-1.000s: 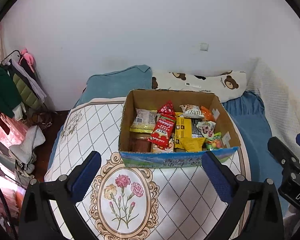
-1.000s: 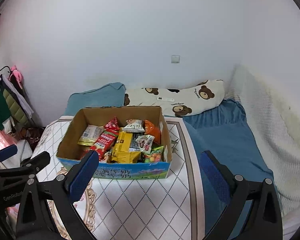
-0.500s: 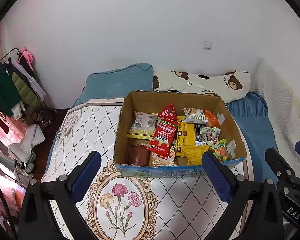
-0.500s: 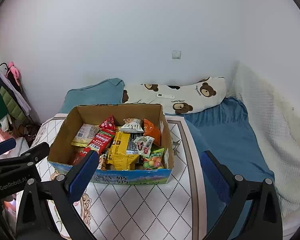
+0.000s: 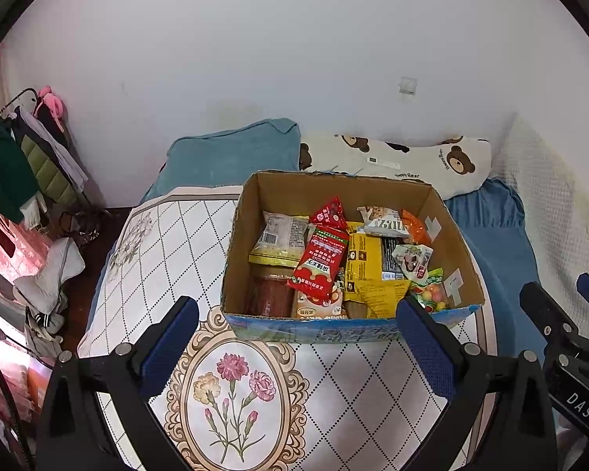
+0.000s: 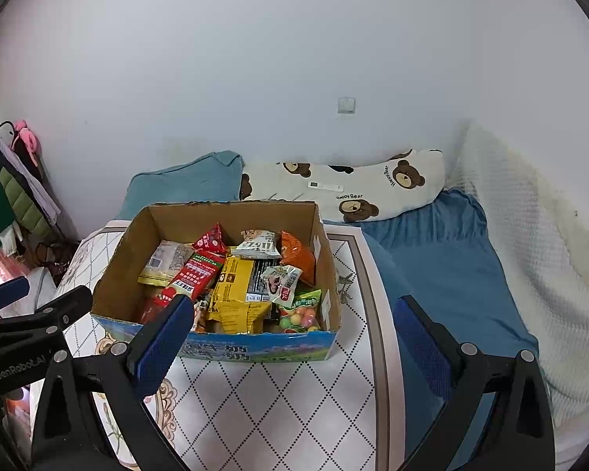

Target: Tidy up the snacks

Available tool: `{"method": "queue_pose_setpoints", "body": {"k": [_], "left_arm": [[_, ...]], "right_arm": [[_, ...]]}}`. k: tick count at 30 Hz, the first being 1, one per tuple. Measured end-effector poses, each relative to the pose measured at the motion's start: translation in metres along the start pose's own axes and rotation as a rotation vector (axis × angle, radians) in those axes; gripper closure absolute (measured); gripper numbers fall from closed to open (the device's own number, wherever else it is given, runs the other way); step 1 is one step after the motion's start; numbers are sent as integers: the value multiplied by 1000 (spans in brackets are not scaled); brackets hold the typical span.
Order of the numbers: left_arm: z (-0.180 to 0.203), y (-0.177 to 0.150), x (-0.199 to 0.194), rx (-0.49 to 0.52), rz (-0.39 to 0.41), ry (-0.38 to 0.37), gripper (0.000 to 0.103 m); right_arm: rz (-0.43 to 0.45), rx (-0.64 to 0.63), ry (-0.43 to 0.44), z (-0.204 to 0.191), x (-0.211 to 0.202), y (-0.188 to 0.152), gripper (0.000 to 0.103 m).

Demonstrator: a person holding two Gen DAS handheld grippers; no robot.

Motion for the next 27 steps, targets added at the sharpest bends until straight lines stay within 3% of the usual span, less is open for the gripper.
{"method": "queue_pose_setpoints", "body": {"k": [27], "left_arm": [[-4, -4, -8, -6, 10, -4, 0]], "right_arm": [[6, -8, 21, 0, -9, 2, 0]]}}
Point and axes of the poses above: each gripper's, at about its wrist camera, not at the fingertips, and x roughly the way its jaws point, z to its right, y to its top, the point moved 5 cm from there along x, roughly the way its jaws point, and after that the axes turned 2 degrees about -y, right-handed, at the moved point
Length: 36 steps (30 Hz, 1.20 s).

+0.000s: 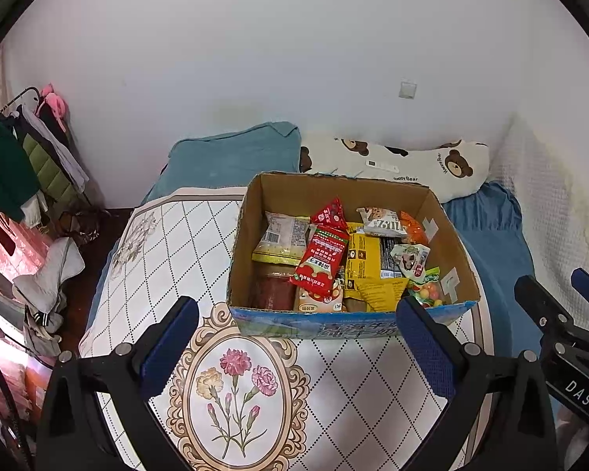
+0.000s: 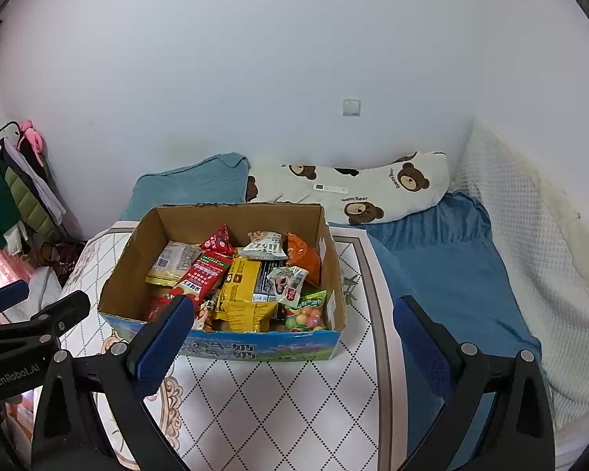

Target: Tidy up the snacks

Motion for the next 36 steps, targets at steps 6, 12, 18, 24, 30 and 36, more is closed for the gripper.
{"method": "queue_pose_setpoints", "body": {"k": [6, 12, 18, 24, 30, 36], "left_arm": [[-1, -1, -1, 1, 2, 2, 0], [-2, -1, -4, 2, 6, 1, 0], [-1, 1, -5, 9, 7, -3, 0], [1, 1, -6, 17, 4, -9, 0], [2, 2, -3, 26, 6, -15, 0], [2, 2, -3, 26, 5, -16, 0]], "right_arm": [[-3, 0, 5, 1, 0, 0, 0], [-5, -2, 4, 1, 0, -1, 0], [-1, -1, 7, 1, 1, -1, 0], [-5, -5, 8, 1, 1, -1, 0], [-5, -1, 7, 3, 0, -1, 0], [-1, -1, 6, 4, -1, 0, 0]]}}
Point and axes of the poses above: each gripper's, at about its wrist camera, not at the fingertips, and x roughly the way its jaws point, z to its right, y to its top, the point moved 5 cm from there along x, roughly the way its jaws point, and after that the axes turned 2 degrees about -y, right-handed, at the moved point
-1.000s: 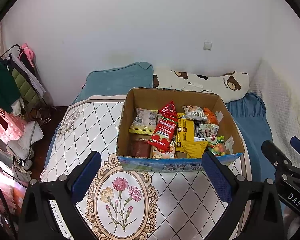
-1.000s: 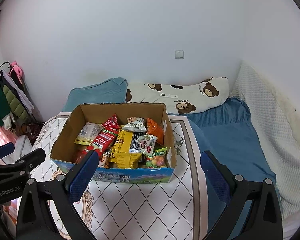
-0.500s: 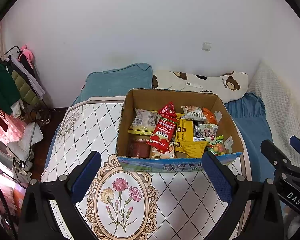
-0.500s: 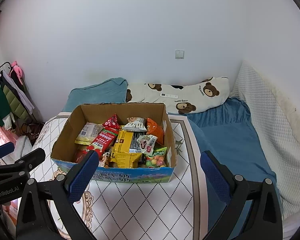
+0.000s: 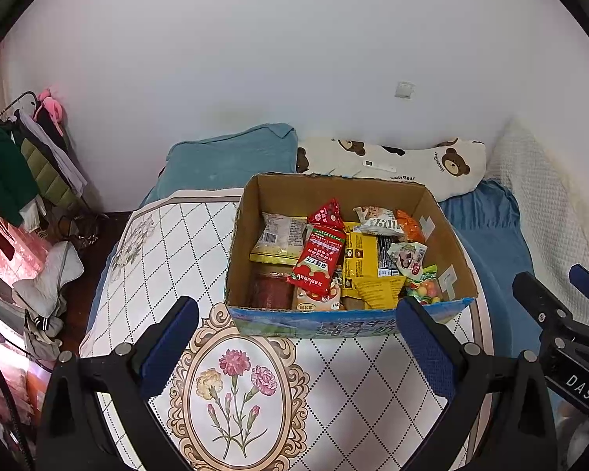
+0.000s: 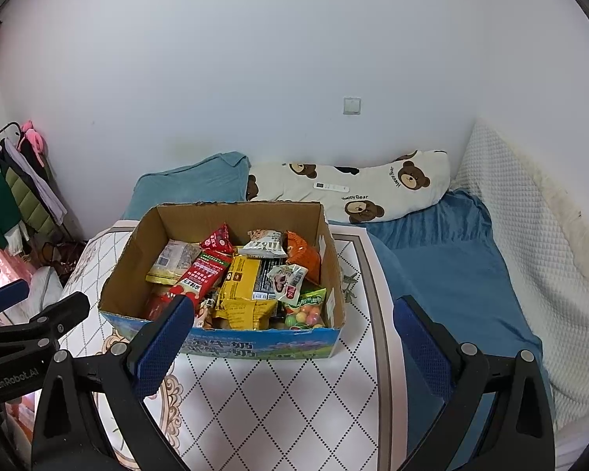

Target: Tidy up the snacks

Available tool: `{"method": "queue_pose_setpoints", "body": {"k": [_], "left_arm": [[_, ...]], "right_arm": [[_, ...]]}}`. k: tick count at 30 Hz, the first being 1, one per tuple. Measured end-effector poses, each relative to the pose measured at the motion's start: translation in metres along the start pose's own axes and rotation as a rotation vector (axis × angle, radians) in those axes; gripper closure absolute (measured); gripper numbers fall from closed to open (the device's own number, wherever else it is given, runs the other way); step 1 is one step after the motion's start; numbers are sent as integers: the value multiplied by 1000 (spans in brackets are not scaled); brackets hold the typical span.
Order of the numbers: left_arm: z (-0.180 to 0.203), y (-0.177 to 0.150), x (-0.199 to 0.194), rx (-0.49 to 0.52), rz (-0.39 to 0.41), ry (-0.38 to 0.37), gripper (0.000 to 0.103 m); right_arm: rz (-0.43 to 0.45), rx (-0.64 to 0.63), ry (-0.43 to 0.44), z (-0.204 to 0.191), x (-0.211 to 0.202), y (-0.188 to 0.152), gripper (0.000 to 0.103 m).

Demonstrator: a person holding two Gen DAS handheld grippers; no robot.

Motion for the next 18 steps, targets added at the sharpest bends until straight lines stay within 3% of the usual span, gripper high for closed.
{"method": "queue_pose_setpoints", "body": {"k": [18], "left_arm": [[-2, -4, 5, -8, -2, -12, 0]], "right_arm": [[-7, 5, -8, 0, 1, -3, 0]]}}
Point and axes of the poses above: each gripper's, at about its wrist camera, not at the fingertips, and x roughly the way its jaws point, z to its right, y to its top, the point moved 5 cm from there along x, roughly the way its jaws point, and after that the axes turned 2 degrees about -y, right-handed, at the moved point
